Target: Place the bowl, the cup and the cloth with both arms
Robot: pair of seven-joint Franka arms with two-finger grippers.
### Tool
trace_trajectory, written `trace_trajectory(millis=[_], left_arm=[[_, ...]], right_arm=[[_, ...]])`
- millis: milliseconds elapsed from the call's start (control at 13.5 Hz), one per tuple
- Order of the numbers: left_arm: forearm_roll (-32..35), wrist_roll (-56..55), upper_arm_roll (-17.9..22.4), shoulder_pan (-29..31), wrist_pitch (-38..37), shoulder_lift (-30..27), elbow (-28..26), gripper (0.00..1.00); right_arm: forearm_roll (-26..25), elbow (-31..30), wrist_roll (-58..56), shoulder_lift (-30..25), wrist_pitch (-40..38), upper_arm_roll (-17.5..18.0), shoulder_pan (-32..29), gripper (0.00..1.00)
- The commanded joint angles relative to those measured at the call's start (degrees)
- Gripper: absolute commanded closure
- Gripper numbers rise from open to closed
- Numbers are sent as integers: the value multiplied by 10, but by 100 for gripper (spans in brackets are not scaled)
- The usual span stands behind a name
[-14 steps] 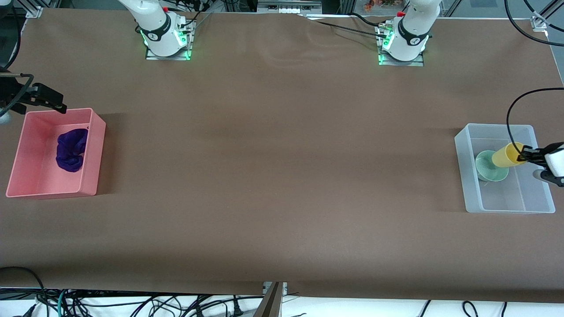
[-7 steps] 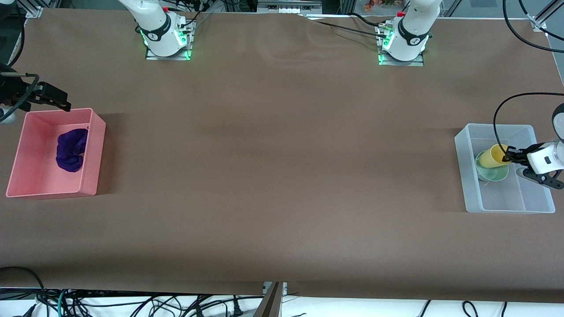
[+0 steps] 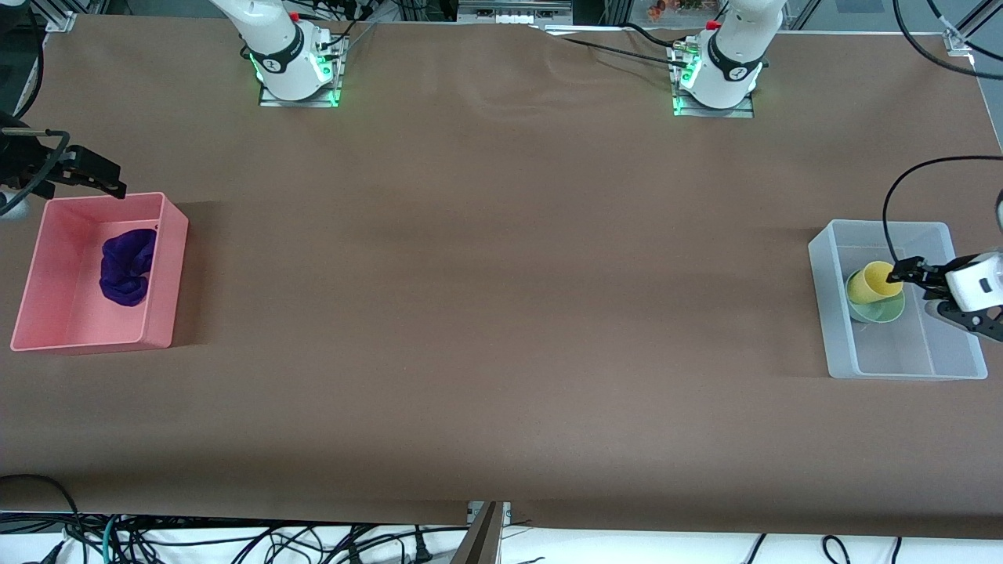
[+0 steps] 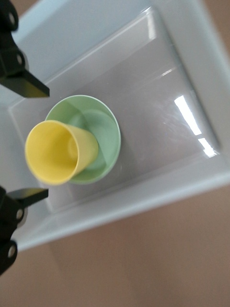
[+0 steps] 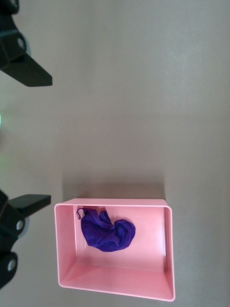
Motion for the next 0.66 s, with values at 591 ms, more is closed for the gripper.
trace_trajectory(millis=[591], left_arm=[[9,-281,-229,-40,-251,-84,151,0]], right_arm=[[0,15,4,4,-8,1,4,1]])
